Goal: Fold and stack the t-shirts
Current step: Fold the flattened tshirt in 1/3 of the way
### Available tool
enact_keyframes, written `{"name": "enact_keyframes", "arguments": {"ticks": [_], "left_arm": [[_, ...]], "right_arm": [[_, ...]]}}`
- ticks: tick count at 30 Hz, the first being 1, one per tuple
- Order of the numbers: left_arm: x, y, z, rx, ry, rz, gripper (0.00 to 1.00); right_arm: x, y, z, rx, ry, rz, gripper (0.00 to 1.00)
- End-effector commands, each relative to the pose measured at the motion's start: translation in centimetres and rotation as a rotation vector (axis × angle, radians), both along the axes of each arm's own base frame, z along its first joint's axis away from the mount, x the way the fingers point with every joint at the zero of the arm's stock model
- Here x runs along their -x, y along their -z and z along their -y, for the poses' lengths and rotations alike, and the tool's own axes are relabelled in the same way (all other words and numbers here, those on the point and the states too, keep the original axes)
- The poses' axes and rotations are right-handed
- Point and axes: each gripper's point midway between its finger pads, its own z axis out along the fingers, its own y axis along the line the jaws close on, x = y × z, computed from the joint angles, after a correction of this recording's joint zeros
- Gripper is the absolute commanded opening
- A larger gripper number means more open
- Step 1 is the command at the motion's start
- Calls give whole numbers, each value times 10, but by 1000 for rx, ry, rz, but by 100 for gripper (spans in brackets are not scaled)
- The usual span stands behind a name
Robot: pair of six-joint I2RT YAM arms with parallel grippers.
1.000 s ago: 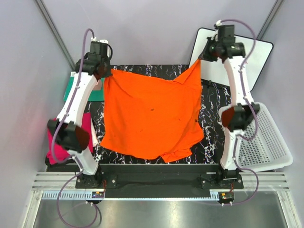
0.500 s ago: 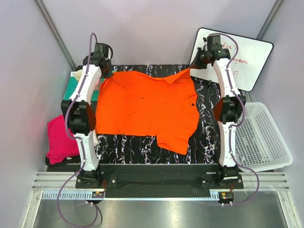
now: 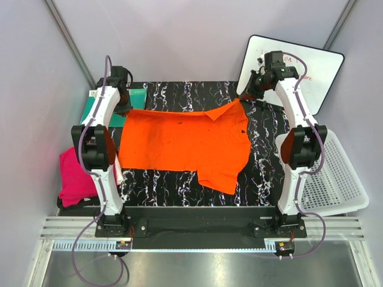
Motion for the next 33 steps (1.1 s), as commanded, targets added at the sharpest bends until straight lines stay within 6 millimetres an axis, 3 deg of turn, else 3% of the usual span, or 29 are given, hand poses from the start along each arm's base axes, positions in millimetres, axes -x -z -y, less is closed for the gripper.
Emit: {"name": "enact_keyframes", "arguments": {"ticks": [1,2,4,5,7,8,10,11,12,14,21,24,25,27,28,30,33], "left_arm": [[8,-3,-20,-43,-70,-32,0],[10,1,-20,-46,-74,-47,0],[14,11,-20,-47,-78,-82,0],[16,14,-21,-47,-80,-94,0],[20,24,-21,-51,-79,-126,0],[22,27,-21,-55,-80,-140,0],[29,38,-21,-54,-78,-198,3],[32,40,-24,-67,-89,-221,49],[34,40,-26,-78,-111,-232,70],[40,35,-34,-124,-150,-251,99],[19,-11,-31,-101,-150,-99,99],[13,-23,-35,-116,-153,-64,99],[15,-30,-38,-129,-167,-49,99],[19,-44,-43,-160,-188,-22,99],[22,-44,-45,-167,-189,-27,99],[34,-39,-45,-172,-185,-64,99],[56,-20,-40,-146,-182,-158,99]], "right_arm": [[38,-22,-4,-26,-19,-19,0],[49,-5,-5,-23,-20,-74,0],[64,-2,-5,-23,-28,-95,0],[76,14,-4,-16,-32,-144,0],[90,22,-2,-4,-38,-172,0],[102,40,0,11,-40,-223,0],[114,46,5,29,-29,-241,0],[124,59,5,31,-33,-282,0],[129,64,5,30,-38,-301,0],[142,81,5,27,-43,-358,0],[156,107,0,24,-54,-434,2],[159,114,0,25,-59,-482,25],[157,112,0,30,-72,-478,41],[160,107,6,70,-63,-479,49],[154,98,9,84,-59,-440,62],[141,74,15,121,-43,-343,79],[119,52,14,122,-31,-248,84]]}}
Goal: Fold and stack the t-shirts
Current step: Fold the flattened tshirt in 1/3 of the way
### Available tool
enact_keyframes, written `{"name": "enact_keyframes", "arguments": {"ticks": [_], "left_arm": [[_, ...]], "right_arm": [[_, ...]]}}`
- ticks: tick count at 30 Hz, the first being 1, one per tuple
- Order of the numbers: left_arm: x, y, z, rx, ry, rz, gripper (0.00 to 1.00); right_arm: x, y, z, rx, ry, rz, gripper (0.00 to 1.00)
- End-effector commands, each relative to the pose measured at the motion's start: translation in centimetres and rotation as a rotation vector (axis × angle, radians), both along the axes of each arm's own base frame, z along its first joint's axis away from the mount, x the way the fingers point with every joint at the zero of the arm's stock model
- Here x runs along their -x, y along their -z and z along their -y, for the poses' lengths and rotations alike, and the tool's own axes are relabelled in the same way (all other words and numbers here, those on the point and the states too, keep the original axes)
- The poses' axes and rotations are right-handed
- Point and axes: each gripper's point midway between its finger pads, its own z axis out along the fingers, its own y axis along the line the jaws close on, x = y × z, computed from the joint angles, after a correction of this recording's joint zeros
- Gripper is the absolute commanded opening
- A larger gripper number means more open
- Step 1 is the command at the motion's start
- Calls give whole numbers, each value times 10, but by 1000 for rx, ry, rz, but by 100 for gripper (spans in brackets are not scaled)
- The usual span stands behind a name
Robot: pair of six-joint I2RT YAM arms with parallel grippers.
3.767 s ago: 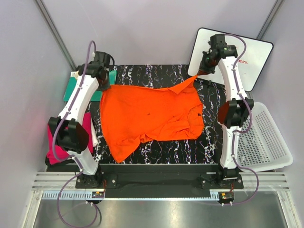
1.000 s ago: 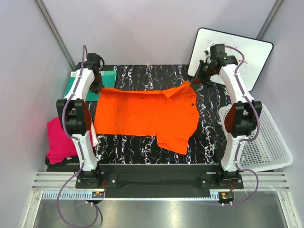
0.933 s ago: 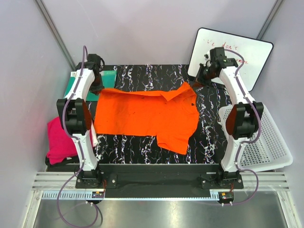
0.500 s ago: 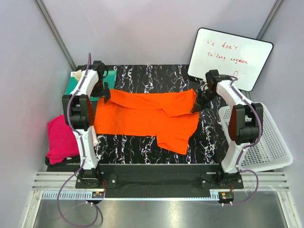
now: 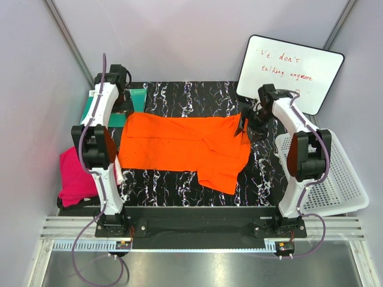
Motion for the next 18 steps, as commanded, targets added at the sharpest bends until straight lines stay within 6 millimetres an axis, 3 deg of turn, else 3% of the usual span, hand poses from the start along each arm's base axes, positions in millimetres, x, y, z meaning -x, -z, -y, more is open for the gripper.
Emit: {"name": "enact_keyframes", "arguments": {"ticks": [1,2,4,5,6,7,8,9,11,13,18], "left_arm": [[38,4,0,11,-31,-84,99],[37,4,2,27,-24,-52,99],[37,16,14,94,21,-47,95],[27,20,19,119,40,-22,81],[23,24,26,152,59,-25,18],[11,32,27,160,66,-31,0],[7,36,29,168,75,-42,0],[2,41,33,192,108,-55,0],[-13,51,36,205,118,-75,0],[-24,61,46,257,134,-81,0],[-33,76,65,285,167,-98,0]], "right_arm": [[-39,-47,0,26,-3,199,84],[-49,-51,-3,18,-2,219,82],[-61,-29,-8,23,-9,178,61],[-70,-31,-12,15,-12,191,39],[-76,-12,-17,11,-15,156,20],[-80,-7,-21,11,-20,148,0],[-89,-8,-25,10,-26,165,0],[-92,6,-29,16,-34,142,0],[-102,9,-40,28,-58,158,0],[-105,26,-45,32,-66,119,0],[-113,44,-49,67,-66,86,0]]}}
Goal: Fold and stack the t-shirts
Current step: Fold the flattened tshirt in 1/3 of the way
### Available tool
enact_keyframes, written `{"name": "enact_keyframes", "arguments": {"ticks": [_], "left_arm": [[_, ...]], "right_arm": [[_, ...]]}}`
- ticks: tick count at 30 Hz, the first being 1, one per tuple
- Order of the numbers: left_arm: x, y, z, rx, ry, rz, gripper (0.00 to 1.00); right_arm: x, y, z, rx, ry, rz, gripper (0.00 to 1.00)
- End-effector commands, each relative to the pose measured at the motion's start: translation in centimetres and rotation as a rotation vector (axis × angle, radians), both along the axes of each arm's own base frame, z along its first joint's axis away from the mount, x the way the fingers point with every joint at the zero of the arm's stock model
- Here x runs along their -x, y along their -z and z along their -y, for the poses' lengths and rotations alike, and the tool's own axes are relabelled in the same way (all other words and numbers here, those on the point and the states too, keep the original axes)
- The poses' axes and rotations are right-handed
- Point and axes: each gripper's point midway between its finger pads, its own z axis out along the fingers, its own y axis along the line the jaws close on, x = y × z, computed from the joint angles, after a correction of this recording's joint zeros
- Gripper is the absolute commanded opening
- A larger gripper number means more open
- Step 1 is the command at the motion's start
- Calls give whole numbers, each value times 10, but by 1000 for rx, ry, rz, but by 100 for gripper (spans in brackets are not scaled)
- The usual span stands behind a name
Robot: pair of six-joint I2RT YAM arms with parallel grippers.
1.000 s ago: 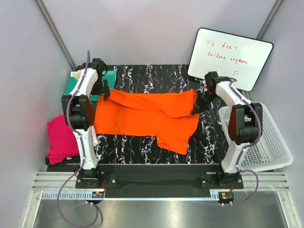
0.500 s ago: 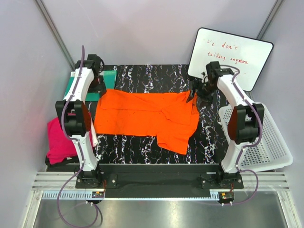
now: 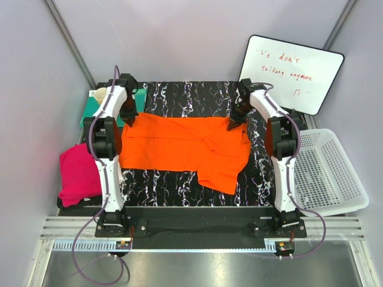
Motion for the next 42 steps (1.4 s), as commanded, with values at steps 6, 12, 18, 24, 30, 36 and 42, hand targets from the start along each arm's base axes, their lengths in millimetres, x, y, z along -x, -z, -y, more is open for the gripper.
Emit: {"name": "enact_keyframes", "arguments": {"ticks": [6,12,18,24,30,36,42], "left_arm": [[-23,13,32,81,46,21,0],[-26,36,31,47,-6,-11,0],[-33,40,20,-10,-45,-1,0],[-49,50,16,-29,-86,23,0],[-61,61,9,-18,-135,44,0],[-67,1,28,31,-38,171,12],[-35,-122,45,125,57,428,98]], "right_arm": [[-29,1,9,124,25,52,0],[-53,17,23,255,28,88,0],[-71,33,26,288,36,112,0],[-89,39,43,390,59,173,0],[-122,24,57,477,89,320,0],[-142,-42,34,347,100,468,0],[-98,-152,27,252,62,573,32]]}}
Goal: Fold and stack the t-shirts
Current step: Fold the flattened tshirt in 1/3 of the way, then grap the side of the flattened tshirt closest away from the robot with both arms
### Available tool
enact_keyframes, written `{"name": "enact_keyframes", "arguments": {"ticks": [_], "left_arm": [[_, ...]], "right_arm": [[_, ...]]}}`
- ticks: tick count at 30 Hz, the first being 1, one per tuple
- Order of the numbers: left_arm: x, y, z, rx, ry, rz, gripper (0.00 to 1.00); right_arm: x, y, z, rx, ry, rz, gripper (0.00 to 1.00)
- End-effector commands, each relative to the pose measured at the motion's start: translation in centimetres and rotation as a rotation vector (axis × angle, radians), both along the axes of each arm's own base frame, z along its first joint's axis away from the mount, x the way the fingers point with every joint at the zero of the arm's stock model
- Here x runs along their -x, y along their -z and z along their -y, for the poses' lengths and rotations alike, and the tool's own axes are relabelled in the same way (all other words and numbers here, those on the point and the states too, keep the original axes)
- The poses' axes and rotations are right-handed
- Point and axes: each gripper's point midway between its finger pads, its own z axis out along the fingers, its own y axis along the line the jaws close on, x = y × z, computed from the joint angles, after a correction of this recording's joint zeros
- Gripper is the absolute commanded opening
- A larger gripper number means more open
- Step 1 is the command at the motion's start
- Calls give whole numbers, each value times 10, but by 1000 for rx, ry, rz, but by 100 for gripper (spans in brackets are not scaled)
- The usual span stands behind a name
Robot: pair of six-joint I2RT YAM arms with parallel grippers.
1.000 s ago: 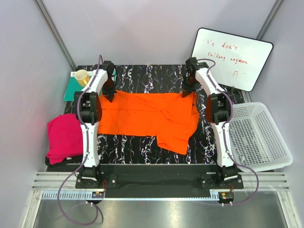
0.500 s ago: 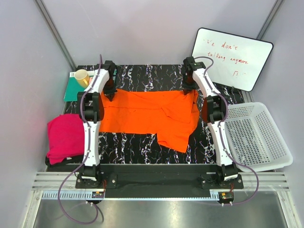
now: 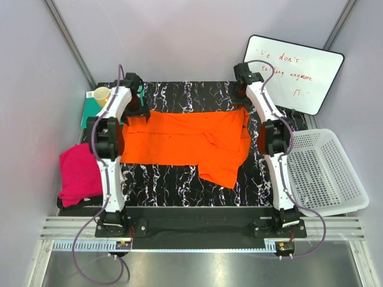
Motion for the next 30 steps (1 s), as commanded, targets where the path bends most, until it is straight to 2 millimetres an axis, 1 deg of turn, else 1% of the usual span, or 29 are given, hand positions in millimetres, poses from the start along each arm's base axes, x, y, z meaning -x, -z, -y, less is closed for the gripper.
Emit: {"name": "enact_keyframes", "arguments": {"ticks": [1,2,3,4,5,6,7,8,9,10,11,12,13,14,15,16,17,18,19,20,21,22,23,24,25,26,28,30], "left_arm": [[-3,-145,18,92,95,374,99],[8,-166,20,103,111,411,99],[14,-172,19,108,118,419,99],[26,-164,19,106,119,387,99],[37,-173,22,128,135,400,99],[44,-172,22,132,136,389,99],[57,-159,20,130,131,345,99],[69,-162,19,129,128,340,99],[76,-158,18,128,129,325,99],[93,-148,18,132,122,290,99],[101,-141,18,133,119,268,99],[110,-136,17,133,116,253,99],[125,-124,16,132,104,217,99],[133,-119,15,131,97,199,99],[141,-113,14,129,89,182,99],[154,-103,13,133,68,151,99],[160,-98,13,136,58,138,99],[171,-86,14,147,41,102,99],[174,-84,15,160,29,103,99],[178,-80,15,176,15,95,99],[186,-70,17,198,-6,68,99],[187,-65,18,209,-18,65,99],[188,-61,16,213,-29,59,99],[191,-56,14,202,-45,44,99],[190,-50,14,199,-49,35,99],[190,-47,12,194,-51,26,98],[189,-38,9,177,-57,4,98],[186,-33,6,158,-58,-10,98]], "right_arm": [[33,-172,-9,-110,-66,263,44],[45,-180,-12,-139,-87,259,53],[62,-164,-9,-135,-79,198,63],[80,-190,-9,-160,-92,230,81],[94,-192,-12,-186,-111,213,93],[113,-170,-8,-182,-98,141,100],[132,-188,-6,-201,-97,169,100],[147,-186,-9,-230,-112,144,100],[167,-165,-8,-246,-94,71,100],[185,-176,-7,-272,-96,87,100],[201,-172,-13,-316,-111,55,100],[223,-148,-13,-337,-83,-31,100],[241,-153,-12,-362,-82,-25,100],[265,-126,-12,-379,-57,-115,100],[277,-120,-11,-392,-48,-136,100],[292,-121,-10,-406,-44,-135,100],[315,-97,-8,-411,-22,-210,98],[325,-97,-8,-429,-19,-196,97],[335,-91,-10,-450,-19,-223,95],[350,-72,-9,-455,-1,-272,93],[357,-69,-10,-468,3,-281,91],[363,-64,-13,-488,2,-300,89],[370,-51,-12,-487,17,-329,88],[373,-47,-13,-485,13,-336,86],[375,-41,-13,-482,16,-341,86],[377,-30,-12,-476,22,-350,85],[377,-18,-12,-469,27,-373,79],[379,-2,-13,-462,33,-407,77]]}}
